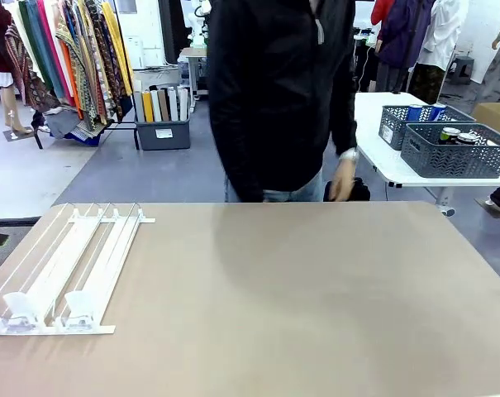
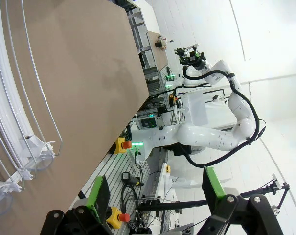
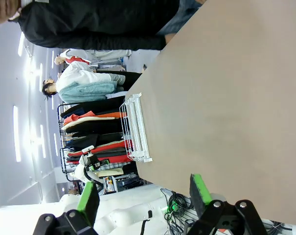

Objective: Retrieve and store the cans from the dispenser.
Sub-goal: Pick up one can from the Automatic Can Dispenser and place it in the middle of the table.

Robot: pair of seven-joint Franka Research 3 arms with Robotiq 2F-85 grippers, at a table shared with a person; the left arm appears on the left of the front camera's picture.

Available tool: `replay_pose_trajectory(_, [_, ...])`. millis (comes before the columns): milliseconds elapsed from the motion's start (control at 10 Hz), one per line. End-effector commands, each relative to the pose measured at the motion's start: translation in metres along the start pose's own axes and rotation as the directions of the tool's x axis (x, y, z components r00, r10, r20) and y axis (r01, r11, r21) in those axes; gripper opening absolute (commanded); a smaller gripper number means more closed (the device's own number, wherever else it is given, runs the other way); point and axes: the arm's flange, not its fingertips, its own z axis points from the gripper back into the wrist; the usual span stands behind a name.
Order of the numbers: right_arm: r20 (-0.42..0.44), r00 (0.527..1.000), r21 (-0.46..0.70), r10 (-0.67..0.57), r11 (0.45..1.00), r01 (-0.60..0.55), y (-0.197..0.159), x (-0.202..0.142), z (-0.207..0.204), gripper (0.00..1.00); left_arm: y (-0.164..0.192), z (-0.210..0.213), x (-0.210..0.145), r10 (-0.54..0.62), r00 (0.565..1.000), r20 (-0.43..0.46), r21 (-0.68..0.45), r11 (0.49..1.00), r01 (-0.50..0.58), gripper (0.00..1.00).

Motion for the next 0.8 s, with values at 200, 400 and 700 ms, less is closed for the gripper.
replay_pose_trajectory(200, [-0.006,1.0,0.004,0.015,1.0,-0.015,0.0026,-0.0002,0.0013,1.0,-0.0022,0.0008,-0.0016,-0.005,1.0,0.003,-0.014,1.0,0.005,1.0])
replay_pose_trajectory(400, [-0.006,1.0,0.004,0.015,1.0,-0.015,0.0026,-0.0002,0.0013,1.0,-0.0022,0.0008,-0.0016,-0.005,1.0,0.003,-0.014,1.0,0.005,1.0])
replay_pose_trajectory(700, [-0.006,1.0,0.004,0.015,1.0,-0.015,0.0026,-0.0002,0.0013,1.0,-0.0022,0.0008,-0.0016,-0.005,1.0,0.003,-0.014,1.0,0.005,1.0])
